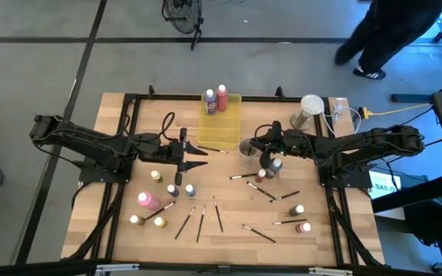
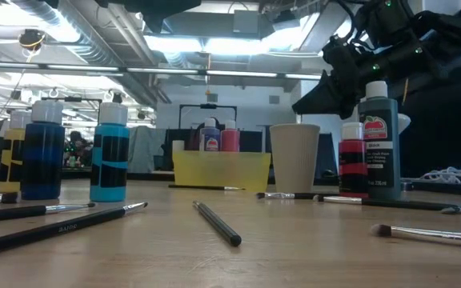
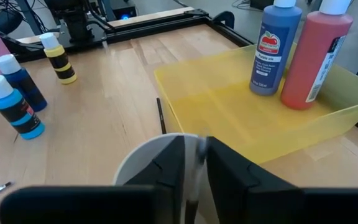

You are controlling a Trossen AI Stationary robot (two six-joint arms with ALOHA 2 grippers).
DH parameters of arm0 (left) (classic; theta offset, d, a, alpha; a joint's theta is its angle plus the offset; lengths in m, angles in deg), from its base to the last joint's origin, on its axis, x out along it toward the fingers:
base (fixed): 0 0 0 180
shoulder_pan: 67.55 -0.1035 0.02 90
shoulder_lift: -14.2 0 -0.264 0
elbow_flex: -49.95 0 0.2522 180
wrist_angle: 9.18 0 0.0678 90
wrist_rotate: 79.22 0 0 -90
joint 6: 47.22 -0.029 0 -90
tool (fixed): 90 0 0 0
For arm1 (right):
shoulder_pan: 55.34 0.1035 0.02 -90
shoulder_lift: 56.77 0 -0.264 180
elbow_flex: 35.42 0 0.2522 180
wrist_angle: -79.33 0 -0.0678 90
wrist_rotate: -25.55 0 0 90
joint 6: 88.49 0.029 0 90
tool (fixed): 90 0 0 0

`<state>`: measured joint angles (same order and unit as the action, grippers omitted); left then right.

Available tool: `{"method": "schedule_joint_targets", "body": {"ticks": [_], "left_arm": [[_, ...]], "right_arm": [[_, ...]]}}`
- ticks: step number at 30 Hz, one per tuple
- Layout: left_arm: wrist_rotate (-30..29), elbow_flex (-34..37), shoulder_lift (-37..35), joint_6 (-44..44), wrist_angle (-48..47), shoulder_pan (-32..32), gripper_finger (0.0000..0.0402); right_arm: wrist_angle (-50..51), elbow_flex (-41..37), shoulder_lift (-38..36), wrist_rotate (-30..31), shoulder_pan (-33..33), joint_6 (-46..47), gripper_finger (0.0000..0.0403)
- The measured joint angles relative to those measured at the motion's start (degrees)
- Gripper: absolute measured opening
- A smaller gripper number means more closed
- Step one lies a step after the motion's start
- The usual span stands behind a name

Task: Pick & Place Paint Supplies
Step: Put the black paintbrush into the white cup, then put the large black paint bottle into the yellow bin

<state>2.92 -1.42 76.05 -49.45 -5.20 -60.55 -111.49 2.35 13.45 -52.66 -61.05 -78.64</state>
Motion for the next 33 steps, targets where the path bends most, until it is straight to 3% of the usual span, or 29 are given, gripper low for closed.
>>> {"method": "schedule_joint_targets", "body": {"ticks": [14,21,28,33], "left_arm": [[0.0,0.0,0.0,0.0,-0.1,0.0,0.0125],[0.0,0.0,0.0,0.0,-1.2,0.0,0.0125],[0.0,0.0,0.0,0.0,-1.4,0.0,0.0125],[0.0,0.0,0.0,0.0,-1.6,0.0,0.0125]], "right_arm": [[-3.6,0.0,-0.5,0.7,0.0,-1.3,0.0166],[-4.3,0.0,-4.5,-0.9,0.7,-1.3,0.019],[-5.8,0.1,-12.4,-9.6,3.0,-1.3,0.0188],[-4.3,0.1,-18.8,-21.3,5.3,-1.7,0.0187]]}}
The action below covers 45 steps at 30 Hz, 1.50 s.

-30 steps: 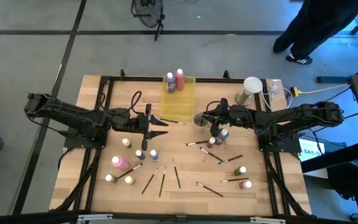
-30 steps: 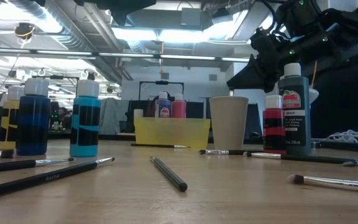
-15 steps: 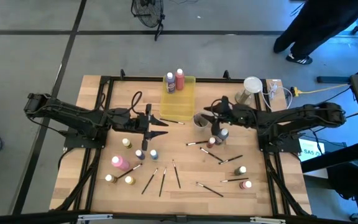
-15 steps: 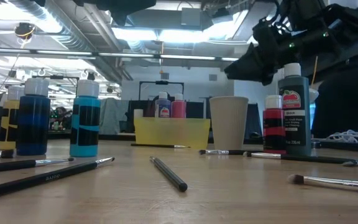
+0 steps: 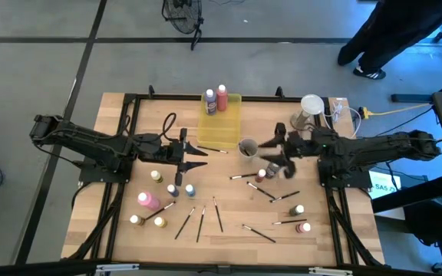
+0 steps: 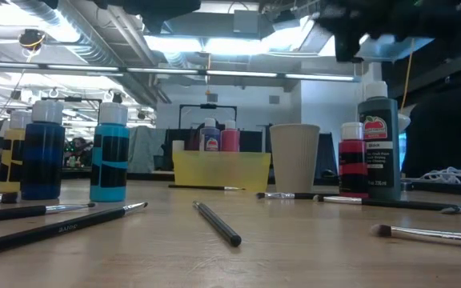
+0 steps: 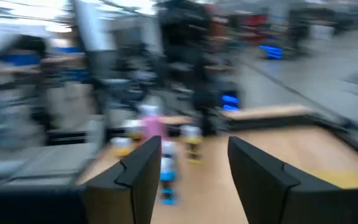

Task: Pick & Place Paint Supplies
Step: Put the large black paint bottle into the yellow bin

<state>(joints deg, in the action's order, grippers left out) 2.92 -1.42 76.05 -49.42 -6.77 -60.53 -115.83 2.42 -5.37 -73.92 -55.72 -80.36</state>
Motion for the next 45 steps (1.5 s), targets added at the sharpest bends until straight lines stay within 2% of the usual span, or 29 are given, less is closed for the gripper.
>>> {"method": "schedule_joint_targets", "body": {"ticks": [3,7,15,19,21,27,33,38,45], "left_arm": [[0.0,0.0,0.0,0.4,-1.3,0.0,0.0125],[0.0,0.0,0.0,1.4,-3.3,0.0,0.0125],[0.0,0.0,0.0,1.6,-3.5,0.0,0.0125],[0.0,0.0,0.0,1.9,-3.5,0.0,0.0125],[0.0,0.0,0.0,2.0,-3.5,0.0,0.0125],[0.0,0.0,0.0,2.1,-3.5,0.0,0.0125],[0.0,0.0,0.0,2.5,-3.6,0.0,0.0125],[0.0,0.0,0.0,2.5,-3.6,0.0,0.0125],[0.0,0.0,0.0,2.5,-3.6,0.0,0.0125]], "right_arm": [[2.0,0.0,-3.7,-5.3,2.6,-1.4,0.0187],[9.7,0.0,-8.0,-3.9,7.1,-2.9,0.0187],[28.5,0.4,-12.7,19.2,15.4,1.2,0.0188],[38.5,4.7,-12.8,29.7,18.4,3.5,0.019],[43.6,6.8,-12.8,32.6,19.6,6.2,0.019],[52.6,10.6,-12.7,33.2,22.0,15.8,0.019],[56.6,11.1,-11.6,32.8,23.5,22.6,0.0189],[55.4,11.1,-8.0,33.0,23.7,22.9,0.0189],[56.0,11.1,-2.7,37.0,23.7,21.0,0.0189]]}}
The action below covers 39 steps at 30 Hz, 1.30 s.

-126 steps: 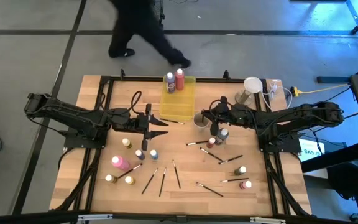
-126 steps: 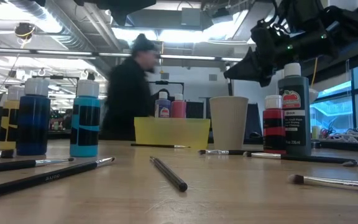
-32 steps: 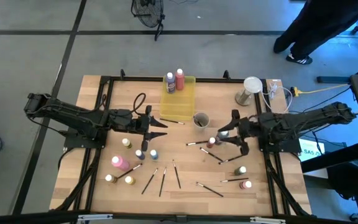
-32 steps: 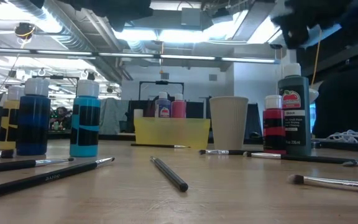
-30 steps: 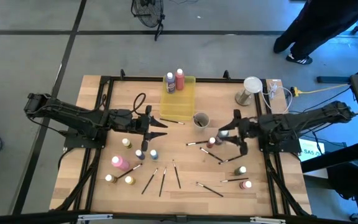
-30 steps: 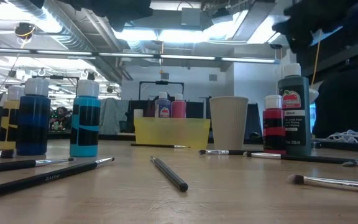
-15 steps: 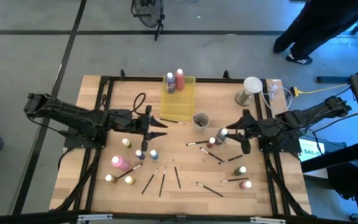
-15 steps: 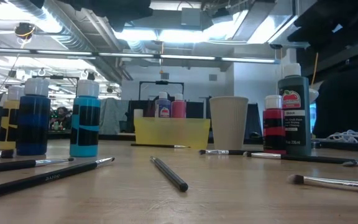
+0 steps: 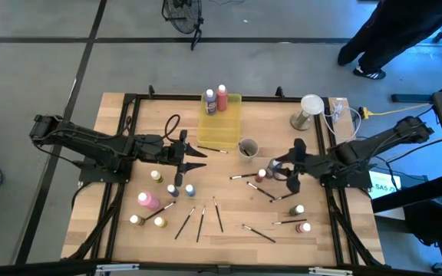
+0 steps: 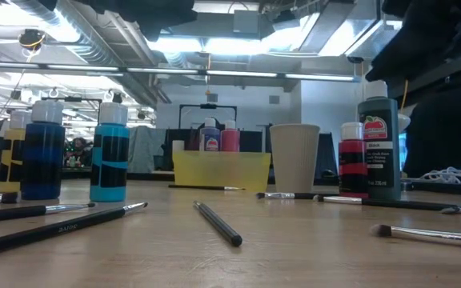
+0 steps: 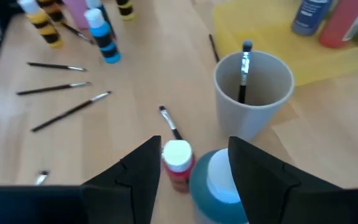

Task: Pick & Place Paint Supplies
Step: Put the large black paint bottle into the yellow bin

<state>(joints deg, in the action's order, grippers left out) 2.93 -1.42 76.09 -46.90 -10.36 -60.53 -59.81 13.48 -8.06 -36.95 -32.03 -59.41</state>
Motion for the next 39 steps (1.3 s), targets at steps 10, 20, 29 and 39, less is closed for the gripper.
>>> {"method": "schedule_joint_targets", "body": {"ticks": [10,20,29,39], "left_arm": [[0.0,0.0,4.0,0.0,0.0,0.0,0.0125],[0.0,0.0,7.8,0.0,1.8,0.0,0.0125],[0.0,0.0,7.8,0.0,2.9,0.0,0.0125],[0.0,0.0,7.8,0.0,3.1,0.0,0.0125]], "right_arm": [[-0.7,0.1,2.9,1.5,0.0,0.0,0.0189],[4.1,5.4,2.8,0.1,0.0,-1.1,0.0189],[14.1,9.5,3.1,1.3,0.0,3.5,0.0189],[17.3,9.5,5.9,0.8,0.0,9.2,0.0194]]}}
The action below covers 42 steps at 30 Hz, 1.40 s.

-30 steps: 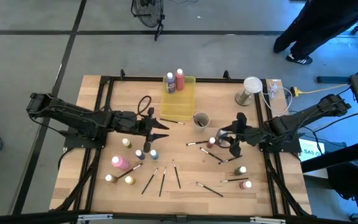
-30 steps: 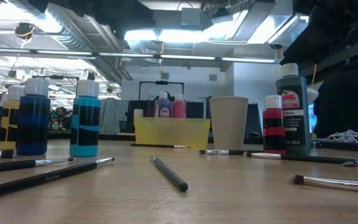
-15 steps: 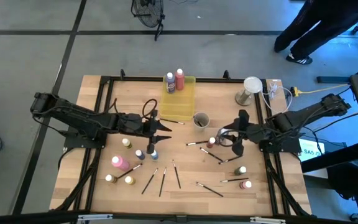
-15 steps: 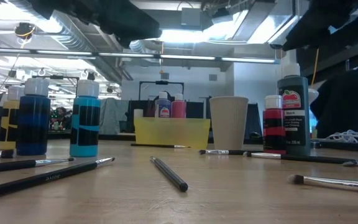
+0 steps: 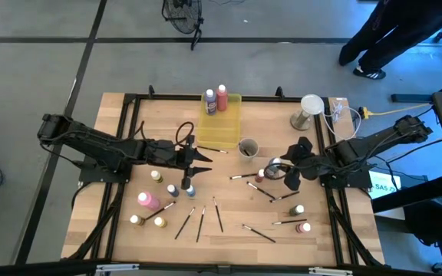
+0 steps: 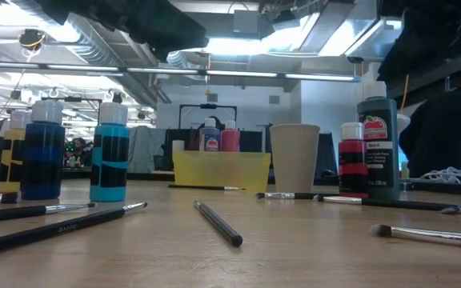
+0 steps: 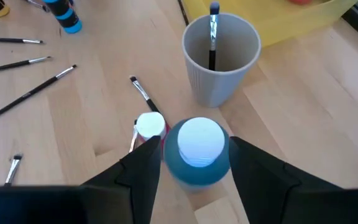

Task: Pick & Place Paint Supplies
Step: Put the large black paint bottle into the yellow bin

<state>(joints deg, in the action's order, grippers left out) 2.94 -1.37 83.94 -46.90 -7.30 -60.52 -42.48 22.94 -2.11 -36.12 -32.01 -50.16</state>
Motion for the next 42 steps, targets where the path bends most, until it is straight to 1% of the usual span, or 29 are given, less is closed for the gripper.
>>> {"method": "schedule_joint_targets", "body": {"ticks": [4,9,12,16,30,37,42], "left_arm": [[0.0,0.0,0.0,0.0,0.0,0.0,0.0125],[0.0,0.0,0.0,0.0,0.1,0.0,0.0125],[0.0,0.0,0.0,0.0,0.1,0.0,0.0125],[0.0,0.0,0.0,0.0,0.1,0.0,0.0125],[0.0,0.0,0.0,-0.4,0.1,0.0,0.0125],[0.0,0.0,0.0,-0.5,0.1,0.0,0.0125],[0.0,0.0,0.0,-0.6,0.6,0.0,0.0125]], "right_arm": [[0.0,0.0,0.0,0.0,0.0,0.0,0.0216],[0.0,0.0,0.0,0.0,-0.1,0.0,0.0257],[-0.1,0.0,0.0,0.0,-0.1,0.0,0.0271],[0.3,0.0,0.0,0.5,-0.1,0.1,0.0271],[0.8,0.0,0.1,2.1,-0.1,0.2,0.0243],[0.4,0.0,3.3,2.9,-0.1,0.2,0.0242],[0.4,0.0,5.2,6.2,-0.1,0.2,0.0242]]}}
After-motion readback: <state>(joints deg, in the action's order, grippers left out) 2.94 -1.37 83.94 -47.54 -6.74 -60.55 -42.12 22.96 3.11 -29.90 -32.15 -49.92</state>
